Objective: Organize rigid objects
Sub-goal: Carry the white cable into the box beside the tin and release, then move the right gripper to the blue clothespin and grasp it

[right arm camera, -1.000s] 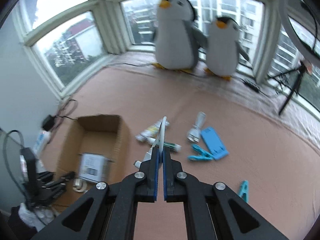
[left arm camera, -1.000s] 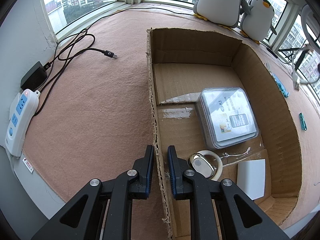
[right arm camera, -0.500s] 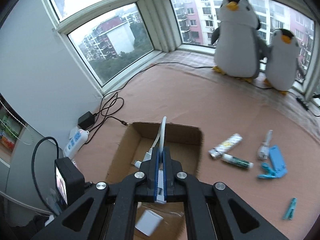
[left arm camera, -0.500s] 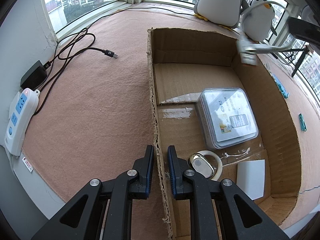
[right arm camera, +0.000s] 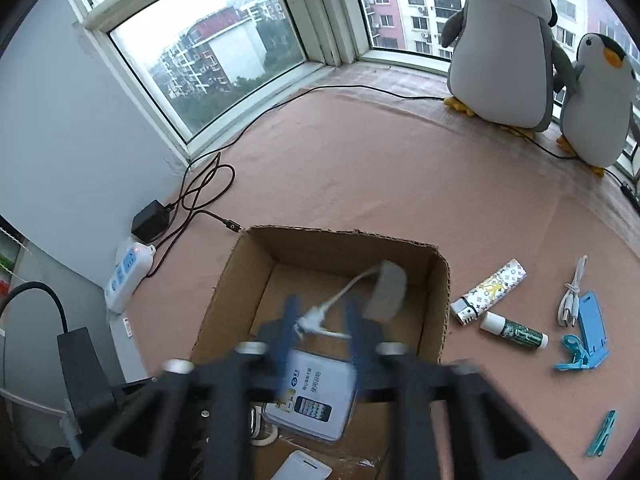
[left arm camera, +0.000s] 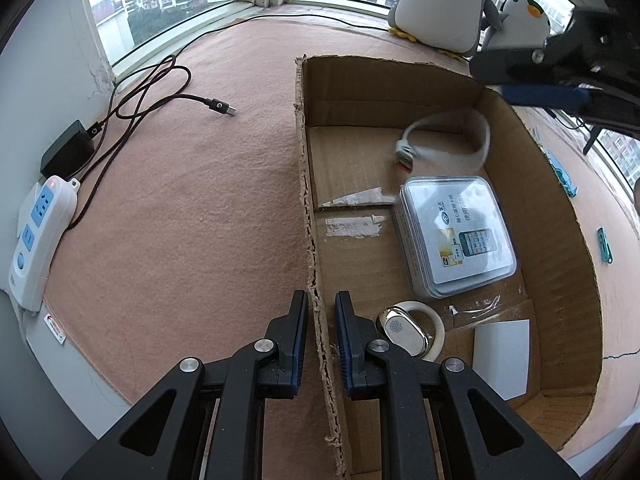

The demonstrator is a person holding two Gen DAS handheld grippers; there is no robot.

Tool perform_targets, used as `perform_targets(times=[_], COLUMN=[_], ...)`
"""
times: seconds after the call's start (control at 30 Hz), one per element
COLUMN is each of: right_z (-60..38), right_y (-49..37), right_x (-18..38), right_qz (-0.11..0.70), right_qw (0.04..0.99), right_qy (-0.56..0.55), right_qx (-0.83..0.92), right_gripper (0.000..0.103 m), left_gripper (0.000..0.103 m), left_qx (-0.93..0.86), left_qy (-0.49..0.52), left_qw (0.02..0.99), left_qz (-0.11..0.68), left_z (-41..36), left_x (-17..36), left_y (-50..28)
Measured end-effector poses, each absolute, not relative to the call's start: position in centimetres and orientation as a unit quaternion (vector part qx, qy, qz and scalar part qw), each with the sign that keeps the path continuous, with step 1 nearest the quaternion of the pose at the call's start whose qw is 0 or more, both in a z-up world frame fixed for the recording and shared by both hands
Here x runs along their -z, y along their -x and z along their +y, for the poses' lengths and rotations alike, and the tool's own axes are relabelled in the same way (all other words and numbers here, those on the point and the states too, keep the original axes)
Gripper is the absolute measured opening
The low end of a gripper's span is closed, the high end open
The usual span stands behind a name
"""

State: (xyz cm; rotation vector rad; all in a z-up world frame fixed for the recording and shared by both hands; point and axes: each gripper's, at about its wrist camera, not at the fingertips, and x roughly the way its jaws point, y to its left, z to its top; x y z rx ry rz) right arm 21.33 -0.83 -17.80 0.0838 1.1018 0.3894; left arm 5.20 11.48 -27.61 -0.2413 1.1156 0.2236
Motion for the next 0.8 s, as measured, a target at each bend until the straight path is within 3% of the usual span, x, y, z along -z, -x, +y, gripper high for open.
perform_targets(times=[0.43,0.8], right_z=[-5.9,-15.0], right_y=[-18.9,-15.0], right_x=[17.0,16.2], right_qz=[0.504,0.5], right_qw=[0.848,0.863], right_qy=[-0.085,-0.049], right_qx=[-0.14,-0.043], right_gripper=[0.048,0.048], left_gripper=[0.015,0.015], left_qx=[-0.106,-0.105], left_qy=[0.109,0.109], left_qw=[0.836,0.836], left_qz=[0.527,0.527], left_z=[11.3,11.3], left_x=[27.6,27.5], left_y=[-5.2,-5.2])
